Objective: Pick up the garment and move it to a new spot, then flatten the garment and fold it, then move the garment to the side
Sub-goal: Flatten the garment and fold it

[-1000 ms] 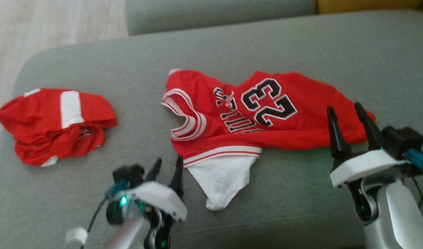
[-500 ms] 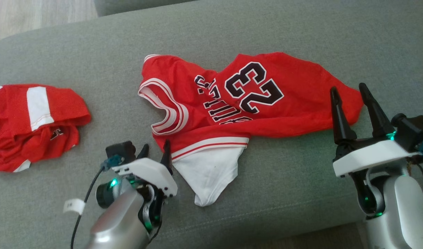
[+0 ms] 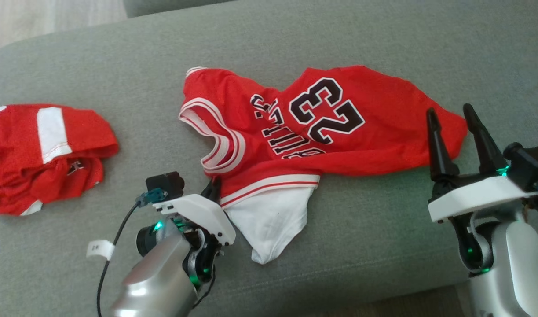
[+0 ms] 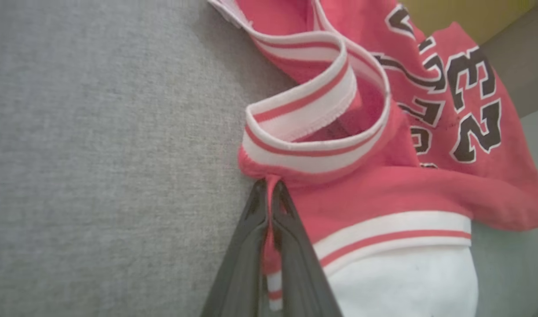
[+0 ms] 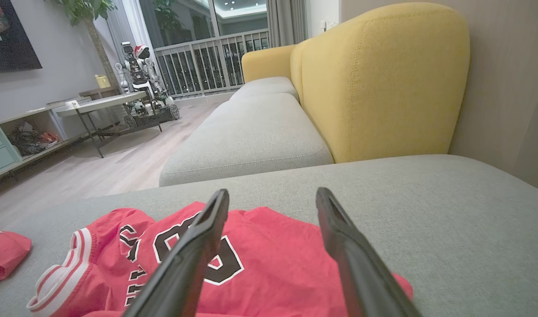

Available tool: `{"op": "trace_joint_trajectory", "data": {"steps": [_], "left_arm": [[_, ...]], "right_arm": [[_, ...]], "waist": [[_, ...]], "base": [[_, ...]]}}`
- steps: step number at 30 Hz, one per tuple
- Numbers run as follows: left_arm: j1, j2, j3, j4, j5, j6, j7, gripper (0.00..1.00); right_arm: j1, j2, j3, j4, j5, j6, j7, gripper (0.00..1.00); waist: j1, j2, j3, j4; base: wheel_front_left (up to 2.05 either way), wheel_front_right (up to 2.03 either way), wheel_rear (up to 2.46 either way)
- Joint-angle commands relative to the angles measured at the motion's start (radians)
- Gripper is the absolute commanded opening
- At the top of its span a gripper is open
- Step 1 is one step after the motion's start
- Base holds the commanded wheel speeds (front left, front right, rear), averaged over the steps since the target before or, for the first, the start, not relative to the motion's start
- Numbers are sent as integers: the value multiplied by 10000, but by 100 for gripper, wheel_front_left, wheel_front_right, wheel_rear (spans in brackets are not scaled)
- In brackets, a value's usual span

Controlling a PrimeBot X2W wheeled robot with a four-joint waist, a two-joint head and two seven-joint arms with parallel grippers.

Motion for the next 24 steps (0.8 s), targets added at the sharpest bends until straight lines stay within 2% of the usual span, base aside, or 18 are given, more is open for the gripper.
{"op": "trace_joint_trajectory", "data": {"steps": [1,4,8,9,13,18,23,24], "left_arm": [[-332,97,392,-122,-46,-8,-261,0],[-347,174,924,-262,182,54,-400,0],[58,579,2326,-1497,1308,459,-412,0],[58,579,2326,-1497,1308,459,-412,0],[795,798,3467,-2612,2444,726,-414,0],[1471,830,3835,-2867,3326,762,-416,0],[1789,664,4027,-2637,3768,826,-416,0],[1815,621,4045,-2571,3834,843,-416,38]], "right_arm": [[-376,-74,113,-175,-41,-4,-119,100],[-292,-74,-102,118,-143,-4,-129,100],[-266,-74,-346,530,-190,-4,-198,100],[-266,-74,-346,530,-190,-4,-198,100],[-282,-74,-379,953,-205,-4,-221,100],[-258,-74,-376,1527,-216,-4,-210,100],[-242,-74,-481,2107,-302,-4,-208,100],[-232,-74,-518,2202,-328,-4,-223,100]], "waist": [[0,0,-137,159],[0,0,-284,372],[0,0,-435,633],[0,0,-435,633],[0,0,-529,799],[0,0,-600,849],[0,0,-665,856],[0,0,-688,856]], "base": [[0,0,0],[0,0,0],[0,0,0],[0,0,0],[0,0,0],[0,0,0],[0,0,0],[0,0,0]]}}
